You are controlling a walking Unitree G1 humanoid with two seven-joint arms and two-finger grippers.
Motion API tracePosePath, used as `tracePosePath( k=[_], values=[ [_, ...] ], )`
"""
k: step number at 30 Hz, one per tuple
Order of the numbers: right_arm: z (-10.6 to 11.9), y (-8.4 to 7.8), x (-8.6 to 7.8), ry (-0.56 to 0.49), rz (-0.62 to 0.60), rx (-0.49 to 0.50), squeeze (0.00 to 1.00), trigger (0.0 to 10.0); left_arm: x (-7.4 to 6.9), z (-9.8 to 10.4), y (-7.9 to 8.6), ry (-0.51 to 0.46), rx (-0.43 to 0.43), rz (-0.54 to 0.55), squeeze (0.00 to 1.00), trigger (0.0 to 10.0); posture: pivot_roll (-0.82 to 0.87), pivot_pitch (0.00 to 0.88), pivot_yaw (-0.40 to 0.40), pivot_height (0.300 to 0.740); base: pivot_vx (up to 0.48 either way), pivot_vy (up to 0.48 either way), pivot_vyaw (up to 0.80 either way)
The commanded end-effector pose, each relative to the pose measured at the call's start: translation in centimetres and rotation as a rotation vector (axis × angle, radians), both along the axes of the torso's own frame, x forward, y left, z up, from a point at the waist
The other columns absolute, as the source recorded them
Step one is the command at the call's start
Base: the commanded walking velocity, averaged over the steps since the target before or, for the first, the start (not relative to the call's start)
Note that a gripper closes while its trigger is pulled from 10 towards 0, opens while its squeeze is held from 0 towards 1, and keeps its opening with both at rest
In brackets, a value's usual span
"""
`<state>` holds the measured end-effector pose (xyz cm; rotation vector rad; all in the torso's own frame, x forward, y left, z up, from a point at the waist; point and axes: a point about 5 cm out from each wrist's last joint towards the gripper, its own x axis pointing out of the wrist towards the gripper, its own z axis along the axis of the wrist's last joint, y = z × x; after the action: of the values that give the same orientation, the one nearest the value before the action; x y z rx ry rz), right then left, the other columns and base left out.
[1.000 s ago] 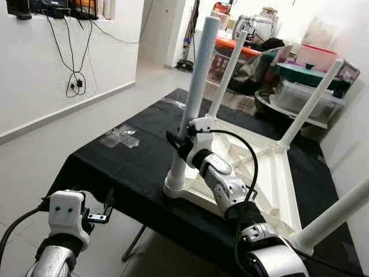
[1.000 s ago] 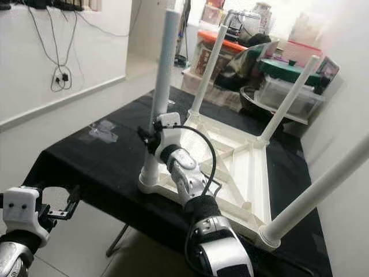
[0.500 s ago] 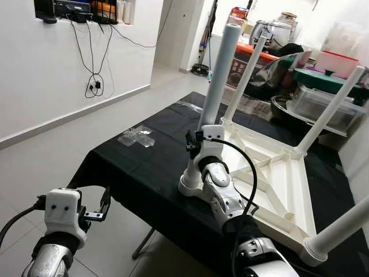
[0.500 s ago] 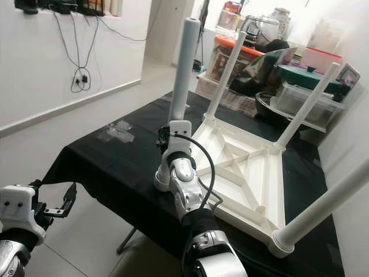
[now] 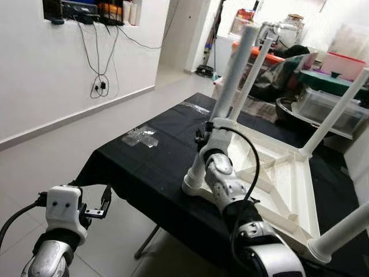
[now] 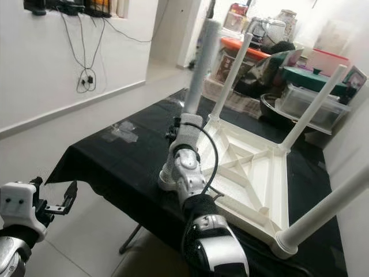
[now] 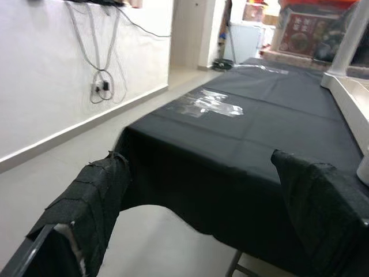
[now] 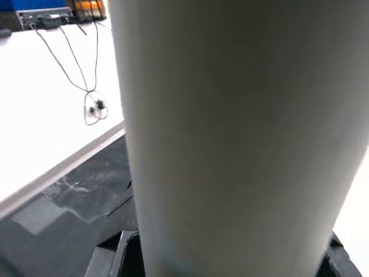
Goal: Building children table
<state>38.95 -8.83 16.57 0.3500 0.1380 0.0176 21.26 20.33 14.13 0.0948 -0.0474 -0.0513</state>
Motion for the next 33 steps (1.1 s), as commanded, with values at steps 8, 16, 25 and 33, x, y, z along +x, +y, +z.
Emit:
tracePosePath(
  k=[8,16,25,33],
  values=[
    [4.6,1.7,0.7,-0.097,0.326,0.292,0.00,0.0,1.0,0.6,-0.5,-0.012,-0.025,-0.068,0.00,10.0,0.13,0.000,-0.170,0.740,0.000,0.000,0.00],
    [9.6,1.7,0.6,-0.272,0.424,0.369,0.00,0.0,1.8,1.7,-0.1,-0.050,-0.020,-0.087,0.00,10.0,0.12,0.000,-0.158,0.740,0.000,0.000,0.00],
    [12.6,3.4,-1.3,-0.414,0.625,0.421,0.00,0.0,2.8,3.7,0.0,-0.109,-0.041,-0.156,0.00,10.0,0.12,0.000,-0.144,0.740,0.000,0.000,0.00],
    [11.7,6.3,-4.0,-0.465,0.826,0.291,0.00,0.0,3.7,3.2,-1.6,-0.029,-0.049,-0.386,0.00,10.0,0.10,0.000,-0.126,0.740,0.000,0.000,0.00]
  ],
)
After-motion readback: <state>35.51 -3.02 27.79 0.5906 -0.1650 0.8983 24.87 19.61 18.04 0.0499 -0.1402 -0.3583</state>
